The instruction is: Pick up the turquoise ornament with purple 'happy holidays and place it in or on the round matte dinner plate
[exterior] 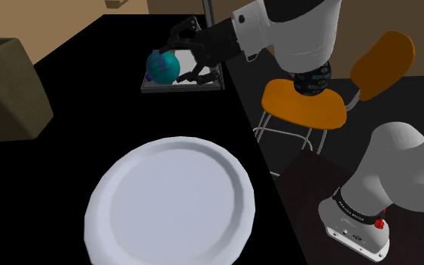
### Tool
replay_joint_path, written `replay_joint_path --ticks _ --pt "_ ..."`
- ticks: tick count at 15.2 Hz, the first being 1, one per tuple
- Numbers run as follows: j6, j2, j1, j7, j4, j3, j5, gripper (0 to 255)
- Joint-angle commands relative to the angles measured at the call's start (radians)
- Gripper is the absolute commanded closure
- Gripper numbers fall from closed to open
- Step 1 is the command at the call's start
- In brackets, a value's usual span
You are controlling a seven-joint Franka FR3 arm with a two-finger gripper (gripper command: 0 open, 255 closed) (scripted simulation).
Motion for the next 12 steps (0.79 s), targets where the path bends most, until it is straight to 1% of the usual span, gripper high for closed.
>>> replay_joint_path --ticks 1,4,6,9,12 --pt "0.022 -0.031 0.000 0.060 -0.025 0.042 -0.023 255" --pt "0.055 -0.091 -0.005 0.165 -0.073 0.124 -0.056 255" --pt "0.069 -0.131 -0.018 0.244 -0.101 0.187 -0.081 255" --pt "0.075 -0.194 -0.048 0.372 -0.135 0.286 -0.122 255" --pt "0.062 -0.263 -0.088 0.502 -0.157 0.390 -0.159 255"
